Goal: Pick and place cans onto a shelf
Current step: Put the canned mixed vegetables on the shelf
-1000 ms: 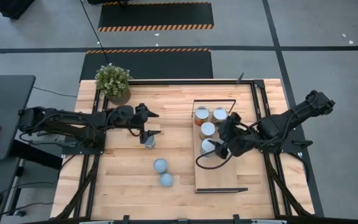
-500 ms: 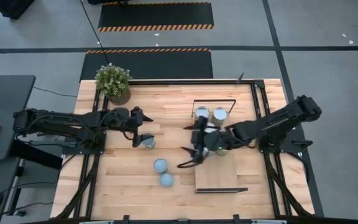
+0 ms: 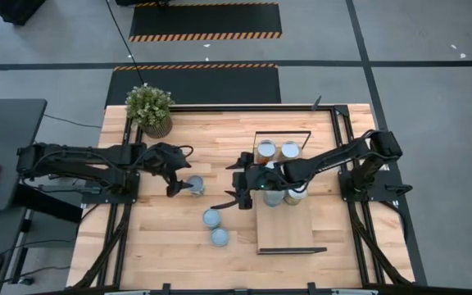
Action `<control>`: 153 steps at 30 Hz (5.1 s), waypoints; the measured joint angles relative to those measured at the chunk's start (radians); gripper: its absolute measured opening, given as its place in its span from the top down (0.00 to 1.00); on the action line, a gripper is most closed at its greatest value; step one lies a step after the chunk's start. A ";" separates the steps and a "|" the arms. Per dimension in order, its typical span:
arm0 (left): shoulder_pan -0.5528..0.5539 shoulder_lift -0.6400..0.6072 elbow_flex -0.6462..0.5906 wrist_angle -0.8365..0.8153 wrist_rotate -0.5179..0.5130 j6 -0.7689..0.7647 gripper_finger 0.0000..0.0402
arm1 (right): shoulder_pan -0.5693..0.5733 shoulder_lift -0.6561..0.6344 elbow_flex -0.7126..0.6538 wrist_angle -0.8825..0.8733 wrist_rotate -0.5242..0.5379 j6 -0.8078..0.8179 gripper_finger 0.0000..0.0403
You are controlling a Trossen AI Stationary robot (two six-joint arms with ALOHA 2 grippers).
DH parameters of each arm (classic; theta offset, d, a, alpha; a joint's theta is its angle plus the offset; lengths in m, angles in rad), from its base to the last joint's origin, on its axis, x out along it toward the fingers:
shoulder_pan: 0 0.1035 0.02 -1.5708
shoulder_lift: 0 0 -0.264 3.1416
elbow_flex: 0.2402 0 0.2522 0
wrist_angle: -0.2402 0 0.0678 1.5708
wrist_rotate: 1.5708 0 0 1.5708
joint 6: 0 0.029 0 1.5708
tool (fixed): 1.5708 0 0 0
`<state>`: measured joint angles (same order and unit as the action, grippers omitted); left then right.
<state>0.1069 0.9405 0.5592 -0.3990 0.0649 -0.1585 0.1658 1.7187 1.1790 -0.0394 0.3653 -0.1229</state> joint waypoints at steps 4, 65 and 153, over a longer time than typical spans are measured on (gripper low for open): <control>0.000 0.001 0.055 -0.158 0.011 -0.007 0.03 | -0.024 0.000 0.000 0.004 -0.045 -0.004 0.07; -0.213 0.447 0.399 -0.071 -0.209 0.031 0.33 | 0.136 -0.356 0.001 -0.480 0.235 0.242 0.07; -0.468 1.019 1.094 -0.192 -0.427 0.366 0.19 | 0.307 -0.468 -0.131 -0.466 0.189 0.358 0.07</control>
<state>-0.3611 1.9597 1.6531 -0.5913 -0.3616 0.2071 0.4727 1.2505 1.0475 -0.5056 0.5547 0.2350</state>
